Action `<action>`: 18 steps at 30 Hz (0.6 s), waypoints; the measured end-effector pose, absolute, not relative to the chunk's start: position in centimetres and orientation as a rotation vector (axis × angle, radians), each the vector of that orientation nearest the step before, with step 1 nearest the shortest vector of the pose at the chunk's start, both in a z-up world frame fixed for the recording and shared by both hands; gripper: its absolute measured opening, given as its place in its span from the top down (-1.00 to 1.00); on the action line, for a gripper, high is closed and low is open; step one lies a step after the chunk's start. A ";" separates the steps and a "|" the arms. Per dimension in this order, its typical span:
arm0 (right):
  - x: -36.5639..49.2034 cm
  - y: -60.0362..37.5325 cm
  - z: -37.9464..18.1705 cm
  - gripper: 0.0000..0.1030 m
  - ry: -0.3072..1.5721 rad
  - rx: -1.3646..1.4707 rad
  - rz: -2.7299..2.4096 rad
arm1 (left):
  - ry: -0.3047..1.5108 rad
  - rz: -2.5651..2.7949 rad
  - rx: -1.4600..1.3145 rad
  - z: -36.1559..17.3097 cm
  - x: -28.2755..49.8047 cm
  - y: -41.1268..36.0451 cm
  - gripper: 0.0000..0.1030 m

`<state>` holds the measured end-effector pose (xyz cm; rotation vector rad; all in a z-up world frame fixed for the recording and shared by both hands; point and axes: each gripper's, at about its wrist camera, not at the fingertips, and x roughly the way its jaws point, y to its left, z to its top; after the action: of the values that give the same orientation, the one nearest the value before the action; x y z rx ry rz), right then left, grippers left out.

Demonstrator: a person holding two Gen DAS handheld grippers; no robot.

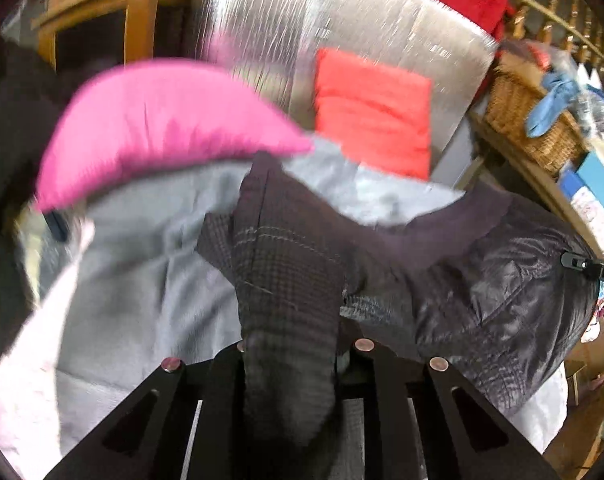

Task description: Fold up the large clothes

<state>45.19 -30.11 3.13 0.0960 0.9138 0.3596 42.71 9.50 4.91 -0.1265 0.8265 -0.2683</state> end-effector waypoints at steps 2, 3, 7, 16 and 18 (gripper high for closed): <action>43.6 -29.7 6.2 0.81 0.864 0.072 0.355 | 0.774 -0.280 -0.138 7.3 40.9 9.5 0.67; 42.8 -29.7 7.2 0.81 0.848 0.067 0.354 | 0.746 -0.283 -0.142 8.2 39.9 9.6 0.67; 38.3 -31.8 9.9 0.81 0.769 0.072 0.329 | 0.652 -0.292 -0.154 9.6 36.0 9.3 0.67; 32.4 -36.6 -0.8 0.81 0.822 0.215 0.271 | 0.763 -0.290 -0.183 -2.4 32.0 6.6 0.67; 32.3 -37.4 -6.6 0.81 0.915 0.258 0.243 | 0.869 -0.202 -0.196 -7.5 32.5 7.0 0.66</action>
<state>32.30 -37.35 -6.64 0.2578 0.9152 0.2426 32.52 6.98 -7.50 -0.1961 0.8691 -0.2019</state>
